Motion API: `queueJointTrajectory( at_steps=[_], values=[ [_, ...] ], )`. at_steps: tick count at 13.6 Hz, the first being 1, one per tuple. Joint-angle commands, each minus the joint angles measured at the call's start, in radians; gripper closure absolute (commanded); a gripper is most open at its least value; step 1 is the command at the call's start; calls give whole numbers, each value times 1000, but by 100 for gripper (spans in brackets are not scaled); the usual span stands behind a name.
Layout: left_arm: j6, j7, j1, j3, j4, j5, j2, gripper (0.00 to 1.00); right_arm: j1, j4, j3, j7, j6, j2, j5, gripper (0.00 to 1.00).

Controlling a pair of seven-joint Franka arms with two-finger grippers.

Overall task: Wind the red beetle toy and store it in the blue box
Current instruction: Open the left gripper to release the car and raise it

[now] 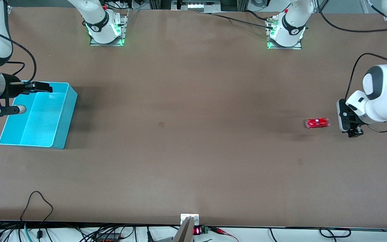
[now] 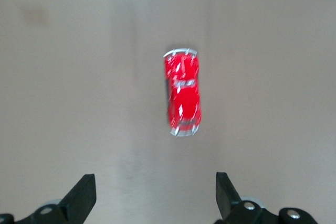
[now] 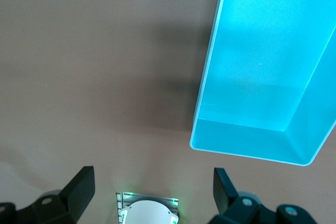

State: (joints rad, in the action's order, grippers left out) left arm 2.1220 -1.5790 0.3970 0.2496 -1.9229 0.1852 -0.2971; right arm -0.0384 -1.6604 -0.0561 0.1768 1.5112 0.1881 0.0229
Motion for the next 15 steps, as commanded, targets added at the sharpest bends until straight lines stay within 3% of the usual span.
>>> queueJointTrajectory(
  at_steps=[1, 8, 15],
  values=[
    [-48, 34, -32, 8, 30, -82, 35, 0, -5, 14, 4, 12, -19, -2, 9, 0],
    [-54, 308, -112, 7, 59, -184, 59, 0, -6, 13, 4, 16, -20, -1, 8, 0],
    [-19, 921, -216, -29, 105, -190, 61, 0, -11, 13, 4, 27, -19, 2, 8, 0]
  ],
)
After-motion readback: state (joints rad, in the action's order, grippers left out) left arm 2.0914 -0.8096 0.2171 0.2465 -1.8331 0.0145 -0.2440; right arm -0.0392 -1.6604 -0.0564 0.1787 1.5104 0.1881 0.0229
